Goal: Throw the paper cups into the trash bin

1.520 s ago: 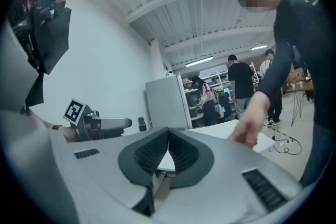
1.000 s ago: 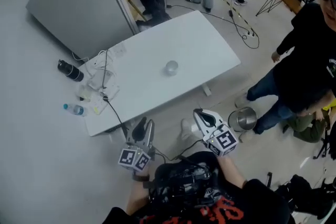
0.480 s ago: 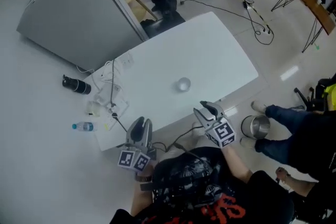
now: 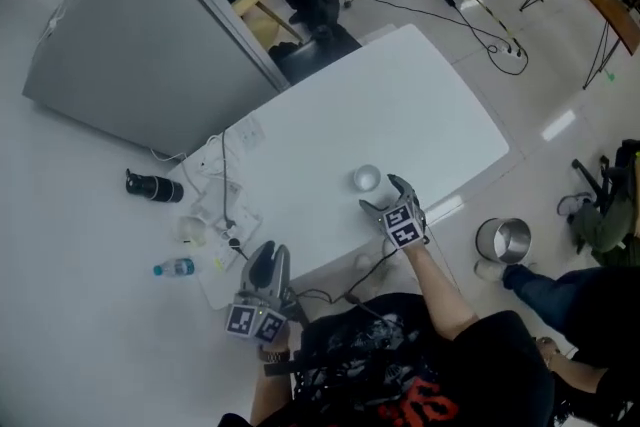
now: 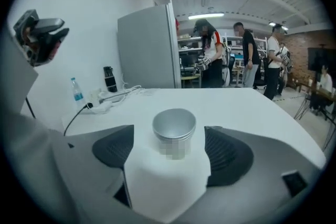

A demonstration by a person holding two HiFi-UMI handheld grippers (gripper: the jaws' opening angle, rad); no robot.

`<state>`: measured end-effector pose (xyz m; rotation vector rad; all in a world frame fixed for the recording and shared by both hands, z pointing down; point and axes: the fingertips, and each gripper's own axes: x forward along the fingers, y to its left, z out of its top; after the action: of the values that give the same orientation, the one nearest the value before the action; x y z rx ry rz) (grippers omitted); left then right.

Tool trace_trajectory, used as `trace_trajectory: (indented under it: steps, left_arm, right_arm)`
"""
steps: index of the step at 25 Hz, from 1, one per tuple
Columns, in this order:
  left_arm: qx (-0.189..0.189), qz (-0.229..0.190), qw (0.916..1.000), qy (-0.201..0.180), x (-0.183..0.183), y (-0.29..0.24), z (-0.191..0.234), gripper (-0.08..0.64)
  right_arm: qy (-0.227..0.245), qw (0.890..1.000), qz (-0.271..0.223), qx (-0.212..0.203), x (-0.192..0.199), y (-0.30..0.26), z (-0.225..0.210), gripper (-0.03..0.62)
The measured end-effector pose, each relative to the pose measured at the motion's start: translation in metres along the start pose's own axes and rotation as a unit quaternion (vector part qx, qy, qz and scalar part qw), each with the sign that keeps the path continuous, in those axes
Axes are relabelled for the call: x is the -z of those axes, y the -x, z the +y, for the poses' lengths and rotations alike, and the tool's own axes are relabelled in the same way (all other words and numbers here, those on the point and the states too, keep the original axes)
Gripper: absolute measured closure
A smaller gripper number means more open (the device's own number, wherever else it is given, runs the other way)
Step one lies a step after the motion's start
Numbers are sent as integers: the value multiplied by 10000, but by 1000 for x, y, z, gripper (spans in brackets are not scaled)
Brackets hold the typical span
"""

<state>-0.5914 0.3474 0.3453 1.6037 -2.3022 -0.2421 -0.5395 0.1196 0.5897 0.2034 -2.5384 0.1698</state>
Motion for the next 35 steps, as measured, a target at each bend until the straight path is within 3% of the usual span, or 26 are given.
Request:
trace_trajectory:
  steps: [5, 6, 7, 10, 14, 18, 25, 30, 35]
  left_arm:
    - [18, 173, 9998, -136, 1, -1, 7, 446]
    - [66, 206, 9996, -167, 2, -2, 8, 446]
    - [133, 237, 9994, -196, 4, -5, 7, 446]
    - [430, 316, 9981, -308, 6, -18, 2, 446]
    - [1102, 473, 9919, -412, 17, -45, -24, 446]
    - [1884, 608, 9792, -450, 32, -68, -74, 446]
    - [3099, 840, 9451, -602, 54, -93, -176, 446]
    - [3457, 935, 9301, -809, 75, -100, -257, 446]
    - [3382, 957, 9316, -926, 109, -110, -346, 446]
  right_arm:
    - [29, 9990, 398, 191, 17, -50, -14, 167]
    - [-11, 9991, 360, 202, 17, -50, -14, 230]
    - [-56, 9993, 288, 213, 15, -46, -13, 230]
    - [-192, 9994, -49, 277, -1, -18, -8, 233]
    - [-515, 9952, -563, 615, -18, 51, -6, 233]
    - [-796, 9855, -960, 1147, -18, 133, -13, 233]
    - [-1166, 9575, -1500, 2171, -6, 269, -26, 233]
    - [-1091, 9455, -1843, 2453, 4, 355, -42, 233]
    - [-662, 9512, -2104, 2159, 23, 430, -66, 235]
